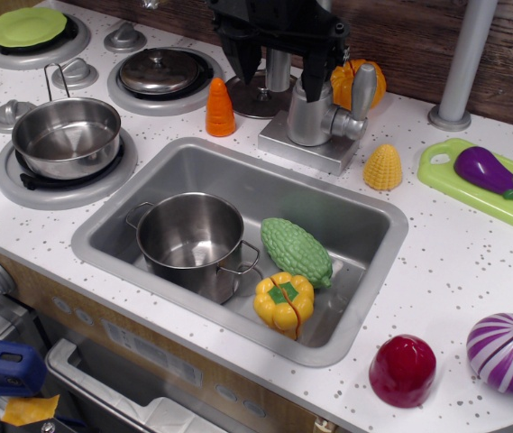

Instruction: Turn faucet front to left

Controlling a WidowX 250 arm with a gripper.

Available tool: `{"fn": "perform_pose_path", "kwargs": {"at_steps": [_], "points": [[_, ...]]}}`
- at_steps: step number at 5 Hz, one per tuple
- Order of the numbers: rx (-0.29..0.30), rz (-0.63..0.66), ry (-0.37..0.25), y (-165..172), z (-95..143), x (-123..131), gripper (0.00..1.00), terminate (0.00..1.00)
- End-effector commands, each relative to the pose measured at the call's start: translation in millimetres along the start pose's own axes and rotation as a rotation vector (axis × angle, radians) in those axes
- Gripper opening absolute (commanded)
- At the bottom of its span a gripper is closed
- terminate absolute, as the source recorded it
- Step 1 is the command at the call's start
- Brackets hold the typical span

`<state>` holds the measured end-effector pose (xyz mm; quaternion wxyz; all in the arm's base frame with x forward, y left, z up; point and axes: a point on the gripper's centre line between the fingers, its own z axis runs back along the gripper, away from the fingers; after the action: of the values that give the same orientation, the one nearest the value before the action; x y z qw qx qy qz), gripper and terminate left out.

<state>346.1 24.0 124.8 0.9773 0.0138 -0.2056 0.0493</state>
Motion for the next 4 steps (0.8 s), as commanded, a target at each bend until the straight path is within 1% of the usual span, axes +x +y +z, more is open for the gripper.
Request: {"fn": "perform_pose_path", "kwargs": {"at_steps": [1,2,3,4], "points": [[-0.003,0.001,-0.064,6,4,16,0.0,0.0],[-0.024,-0.006,-0.076,15,0,18,0.0,0.0],[-0.013,-0.017,-0.084,23,2,18,0.0,0.0],[-0.03,-0.036,-0.082,35,3,20,0.0,0.0]]}}
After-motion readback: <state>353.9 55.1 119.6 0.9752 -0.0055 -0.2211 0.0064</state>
